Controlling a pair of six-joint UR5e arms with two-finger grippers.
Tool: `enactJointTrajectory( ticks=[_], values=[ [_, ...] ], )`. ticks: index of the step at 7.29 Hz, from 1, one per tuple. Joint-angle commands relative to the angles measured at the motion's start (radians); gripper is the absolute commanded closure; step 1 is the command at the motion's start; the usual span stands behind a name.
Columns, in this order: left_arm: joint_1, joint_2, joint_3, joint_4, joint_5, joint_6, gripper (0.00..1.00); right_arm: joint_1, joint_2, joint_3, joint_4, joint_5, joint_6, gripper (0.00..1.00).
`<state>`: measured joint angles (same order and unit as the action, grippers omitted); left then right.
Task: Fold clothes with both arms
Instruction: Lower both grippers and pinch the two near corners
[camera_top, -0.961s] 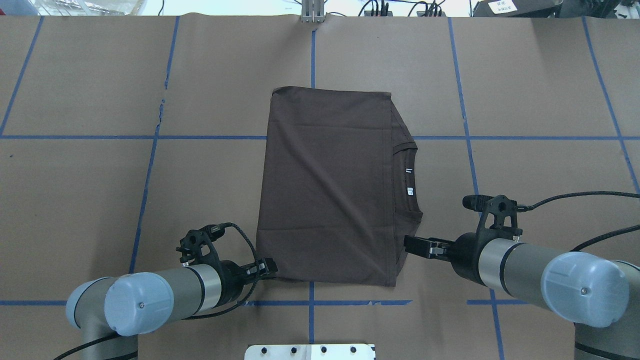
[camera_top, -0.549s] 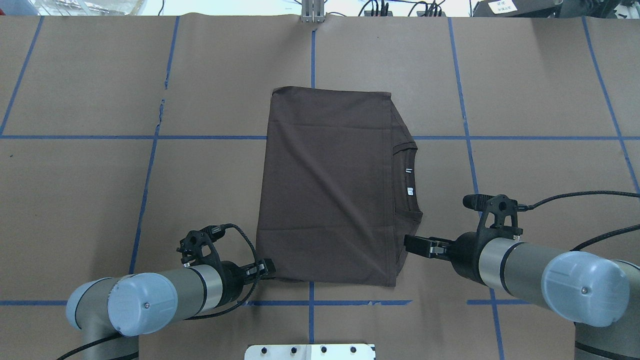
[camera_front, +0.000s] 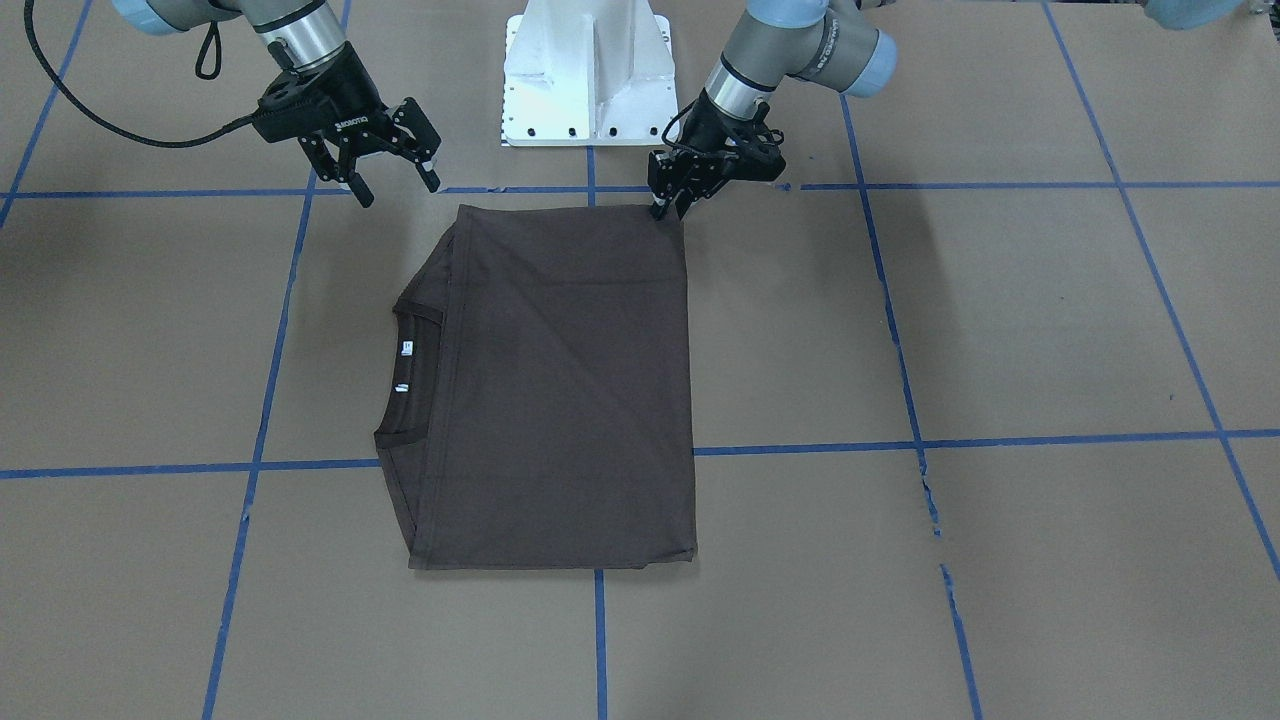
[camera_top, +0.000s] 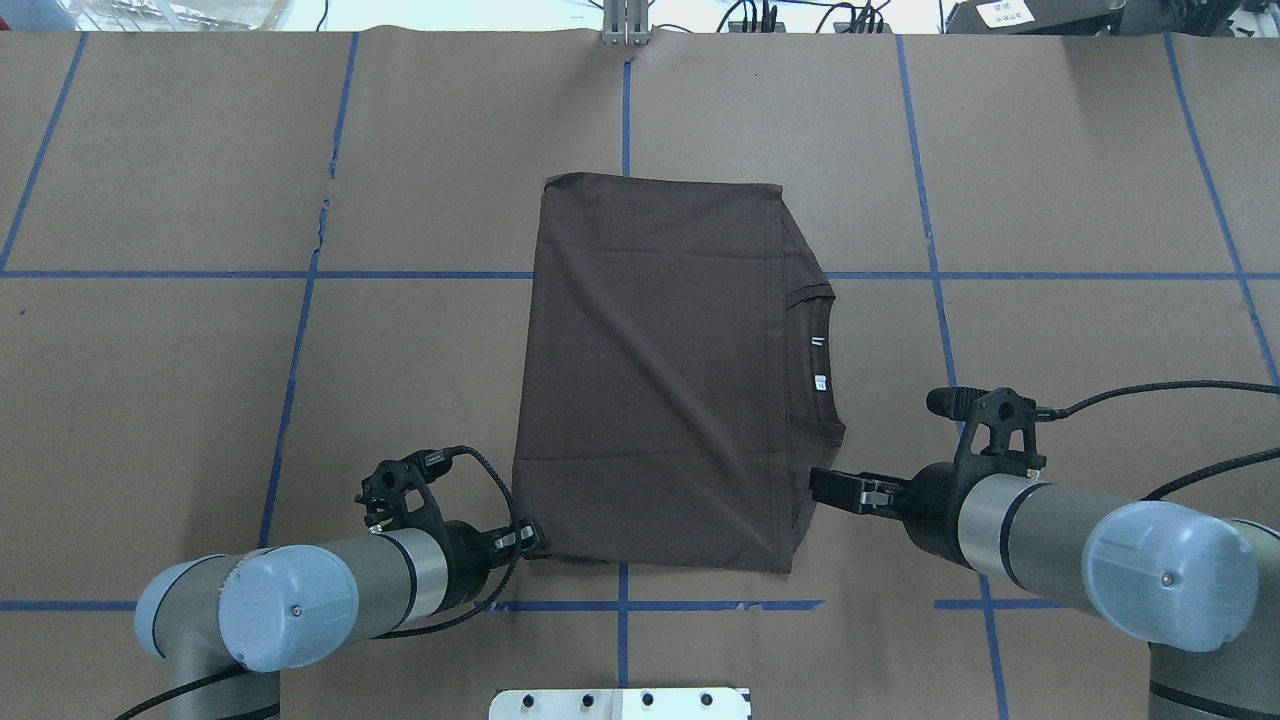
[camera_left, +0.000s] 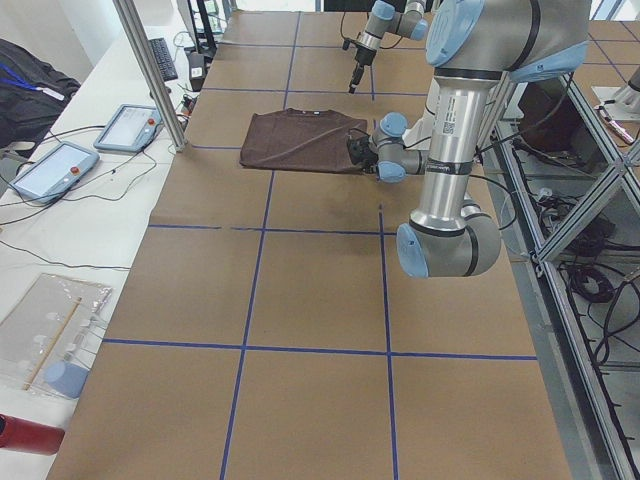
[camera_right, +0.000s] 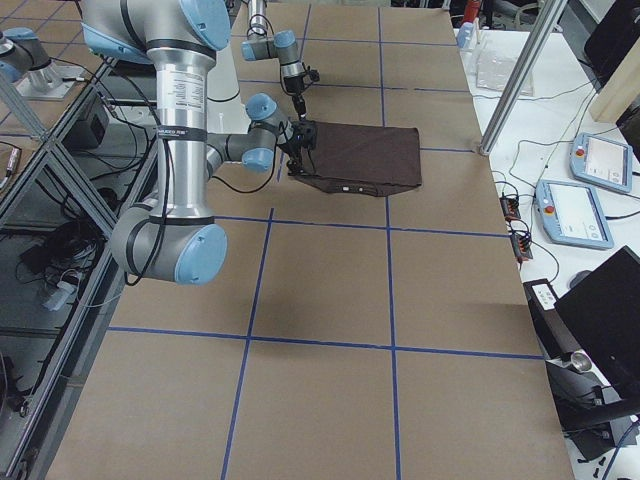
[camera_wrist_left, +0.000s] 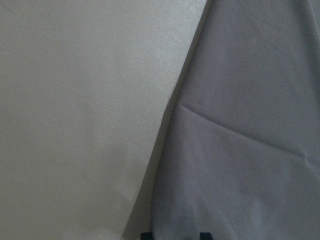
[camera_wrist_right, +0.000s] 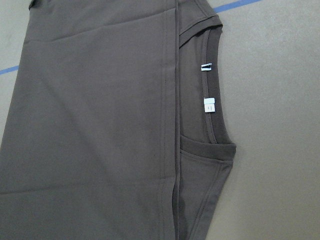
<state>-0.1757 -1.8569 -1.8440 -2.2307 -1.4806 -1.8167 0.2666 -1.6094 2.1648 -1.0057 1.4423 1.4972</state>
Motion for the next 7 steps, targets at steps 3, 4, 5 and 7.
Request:
enactJointTrajectory(
  ticks=[3, 4, 5, 7],
  values=[
    [-0.002, -0.001, -0.009, -0.001, -0.001, 0.000, 1.00, -0.015, 0.121, -0.013, -0.266, -0.072, 0.257, 0.18],
    [-0.004, -0.001, -0.012, -0.001, -0.001, 0.000, 1.00, -0.044, 0.214, -0.022, -0.432, -0.085, 0.352, 0.22],
    [-0.002, -0.001, -0.015, -0.001, -0.001, 0.000, 1.00, -0.067, 0.338, -0.069, -0.602, -0.086, 0.398, 0.22],
    [-0.004, -0.002, -0.020, -0.001, -0.001, 0.000, 1.00, -0.092, 0.391, -0.146, -0.637, -0.094, 0.428, 0.22]
  ],
)
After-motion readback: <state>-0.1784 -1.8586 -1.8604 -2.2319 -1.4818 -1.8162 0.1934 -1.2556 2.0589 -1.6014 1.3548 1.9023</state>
